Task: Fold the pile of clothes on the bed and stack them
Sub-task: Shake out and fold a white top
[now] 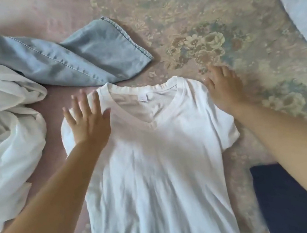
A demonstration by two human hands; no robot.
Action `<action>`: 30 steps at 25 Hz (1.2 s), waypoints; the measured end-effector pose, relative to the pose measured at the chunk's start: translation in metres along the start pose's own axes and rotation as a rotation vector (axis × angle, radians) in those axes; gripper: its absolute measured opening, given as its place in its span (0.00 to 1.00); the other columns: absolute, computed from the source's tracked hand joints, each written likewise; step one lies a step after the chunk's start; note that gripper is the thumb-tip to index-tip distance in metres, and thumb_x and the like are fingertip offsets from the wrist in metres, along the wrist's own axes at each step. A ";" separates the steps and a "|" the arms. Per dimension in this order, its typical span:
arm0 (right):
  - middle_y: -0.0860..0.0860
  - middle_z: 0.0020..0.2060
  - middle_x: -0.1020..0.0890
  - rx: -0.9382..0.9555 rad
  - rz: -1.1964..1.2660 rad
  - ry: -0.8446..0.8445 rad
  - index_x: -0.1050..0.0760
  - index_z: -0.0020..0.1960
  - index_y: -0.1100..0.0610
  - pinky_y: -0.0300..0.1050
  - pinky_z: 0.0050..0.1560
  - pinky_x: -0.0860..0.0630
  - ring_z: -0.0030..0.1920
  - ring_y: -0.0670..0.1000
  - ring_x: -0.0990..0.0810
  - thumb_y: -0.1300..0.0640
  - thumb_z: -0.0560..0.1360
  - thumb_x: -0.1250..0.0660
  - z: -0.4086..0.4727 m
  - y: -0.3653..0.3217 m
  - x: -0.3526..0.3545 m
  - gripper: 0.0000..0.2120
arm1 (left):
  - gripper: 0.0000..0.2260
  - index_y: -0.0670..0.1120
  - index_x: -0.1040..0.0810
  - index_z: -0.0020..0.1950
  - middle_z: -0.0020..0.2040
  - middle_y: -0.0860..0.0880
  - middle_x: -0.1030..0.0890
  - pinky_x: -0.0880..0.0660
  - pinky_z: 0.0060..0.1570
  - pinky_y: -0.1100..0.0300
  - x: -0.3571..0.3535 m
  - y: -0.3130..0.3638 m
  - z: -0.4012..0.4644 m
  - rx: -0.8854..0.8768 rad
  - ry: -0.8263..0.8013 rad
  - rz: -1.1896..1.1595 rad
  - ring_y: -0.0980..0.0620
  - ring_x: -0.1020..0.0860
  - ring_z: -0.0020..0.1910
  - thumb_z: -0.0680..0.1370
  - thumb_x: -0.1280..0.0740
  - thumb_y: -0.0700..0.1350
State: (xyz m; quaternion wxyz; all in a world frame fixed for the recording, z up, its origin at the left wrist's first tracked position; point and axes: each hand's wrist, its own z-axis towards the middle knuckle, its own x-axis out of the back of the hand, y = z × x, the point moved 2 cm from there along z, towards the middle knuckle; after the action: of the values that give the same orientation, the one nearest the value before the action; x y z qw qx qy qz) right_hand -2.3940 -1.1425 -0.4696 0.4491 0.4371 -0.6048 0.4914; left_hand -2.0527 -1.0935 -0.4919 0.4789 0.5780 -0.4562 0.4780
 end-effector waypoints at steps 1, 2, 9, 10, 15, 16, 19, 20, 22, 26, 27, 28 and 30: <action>0.61 0.68 0.32 -0.023 0.066 -0.032 0.36 0.72 0.58 0.57 0.64 0.37 0.67 0.63 0.34 0.50 0.81 0.44 -0.014 0.017 -0.005 0.22 | 0.26 0.46 0.44 0.78 0.77 0.40 0.45 0.53 0.70 0.36 -0.011 0.002 -0.027 -0.091 -0.017 -0.024 0.38 0.47 0.76 0.82 0.47 0.54; 0.61 0.69 0.33 -0.074 0.120 -0.093 0.37 0.72 0.57 0.56 0.66 0.38 0.68 0.62 0.36 0.48 0.81 0.44 -0.030 0.035 -0.008 0.23 | 0.26 0.47 0.42 0.77 0.77 0.40 0.43 0.52 0.70 0.34 -0.020 0.005 -0.057 -0.192 -0.028 -0.028 0.38 0.45 0.75 0.81 0.49 0.56; 0.51 0.62 0.28 -0.239 0.564 -0.447 0.24 0.58 0.57 0.35 0.60 0.32 0.63 0.51 0.30 0.53 0.73 0.28 -0.096 0.059 -0.001 0.16 | 0.25 0.47 0.38 0.75 0.75 0.40 0.37 0.43 0.68 0.36 -0.041 0.052 -0.190 -0.476 -0.056 -0.059 0.40 0.40 0.73 0.83 0.58 0.56; 0.49 0.52 0.23 -0.274 0.699 -0.422 0.24 0.51 0.57 0.30 0.47 0.29 0.52 0.49 0.25 0.57 0.74 0.29 -0.097 0.050 0.004 0.08 | 0.24 0.46 0.39 0.75 0.75 0.40 0.37 0.43 0.68 0.37 -0.040 0.067 -0.185 -0.489 -0.034 -0.075 0.40 0.39 0.73 0.83 0.57 0.55; 0.49 0.34 0.32 -0.510 0.664 -0.047 0.37 0.38 0.55 0.41 0.31 0.37 0.35 0.49 0.33 0.58 0.73 0.31 -0.111 0.055 0.023 0.14 | 0.24 0.44 0.36 0.72 0.72 0.39 0.32 0.32 0.64 0.38 -0.033 0.152 -0.152 -0.520 0.026 -0.123 0.40 0.31 0.70 0.79 0.48 0.52; 0.48 0.35 0.33 -0.543 0.621 -0.021 0.38 0.39 0.54 0.42 0.33 0.37 0.37 0.50 0.33 0.57 0.72 0.31 -0.118 0.060 0.027 0.15 | 0.24 0.43 0.34 0.71 0.71 0.39 0.30 0.31 0.62 0.38 -0.032 0.169 -0.150 -0.540 0.012 -0.137 0.40 0.30 0.68 0.78 0.48 0.52; 0.45 0.43 0.27 -0.445 0.694 -0.127 0.31 0.50 0.54 0.34 0.40 0.31 0.44 0.47 0.27 0.57 0.74 0.31 -0.134 0.060 0.031 0.10 | 0.25 0.41 0.26 0.67 0.68 0.40 0.27 0.28 0.60 0.41 -0.036 0.210 -0.153 -0.602 -0.041 -0.173 0.41 0.26 0.66 0.77 0.48 0.52; 0.42 0.47 0.25 -0.355 0.750 -0.184 0.29 0.54 0.52 0.28 0.44 0.31 0.49 0.44 0.25 0.58 0.75 0.31 -0.139 0.055 0.035 0.10 | 0.25 0.40 0.28 0.67 0.68 0.40 0.26 0.27 0.60 0.42 -0.038 0.219 -0.155 -0.598 -0.030 -0.221 0.41 0.26 0.65 0.76 0.47 0.52; 0.37 0.54 0.24 -0.169 0.836 -0.271 0.27 0.59 0.46 0.25 0.53 0.31 0.58 0.38 0.26 0.61 0.76 0.33 -0.149 0.043 0.043 0.15 | 0.26 0.37 0.36 0.70 0.69 0.38 0.28 0.28 0.63 0.45 -0.039 0.228 -0.157 -0.512 -0.004 -0.469 0.41 0.28 0.67 0.76 0.40 0.48; 0.38 0.57 0.21 -0.042 0.956 -0.418 0.25 0.62 0.45 0.27 0.56 0.30 0.59 0.35 0.25 0.64 0.79 0.40 -0.165 0.031 0.047 0.18 | 0.33 0.33 0.40 0.72 0.66 0.36 0.29 0.33 0.66 0.54 -0.039 0.224 -0.157 -0.220 0.084 -0.750 0.42 0.30 0.66 0.74 0.32 0.47; 0.39 0.55 0.20 -0.081 0.937 -0.338 0.24 0.61 0.47 0.29 0.52 0.28 0.55 0.39 0.22 0.64 0.79 0.41 -0.161 0.036 0.046 0.17 | 0.33 0.33 0.41 0.72 0.65 0.36 0.29 0.32 0.65 0.51 -0.039 0.221 -0.155 -0.082 0.087 -0.782 0.41 0.30 0.64 0.74 0.35 0.49; 0.40 0.53 0.19 -0.152 0.887 -0.232 0.24 0.59 0.49 0.31 0.47 0.27 0.52 0.44 0.21 0.65 0.79 0.42 -0.154 0.045 0.044 0.16 | 0.32 0.33 0.41 0.73 0.64 0.35 0.29 0.31 0.64 0.47 -0.041 0.217 -0.154 0.086 0.090 -0.811 0.39 0.29 0.63 0.75 0.37 0.50; 0.44 0.52 0.21 -0.301 0.726 -0.133 0.25 0.59 0.53 0.33 0.44 0.29 0.52 0.47 0.22 0.64 0.79 0.42 -0.135 0.063 0.037 0.13 | 0.27 0.35 0.40 0.73 0.62 0.37 0.30 0.30 0.62 0.43 -0.043 0.211 -0.150 0.341 0.090 -0.850 0.38 0.29 0.61 0.76 0.39 0.43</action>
State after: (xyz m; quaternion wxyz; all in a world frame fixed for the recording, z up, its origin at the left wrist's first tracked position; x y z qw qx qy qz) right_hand -2.4479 -1.0037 -0.4310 0.2650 0.1550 -0.8131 0.4947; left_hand -2.2831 -0.9682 -0.4972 0.5496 0.7632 -0.0722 0.3320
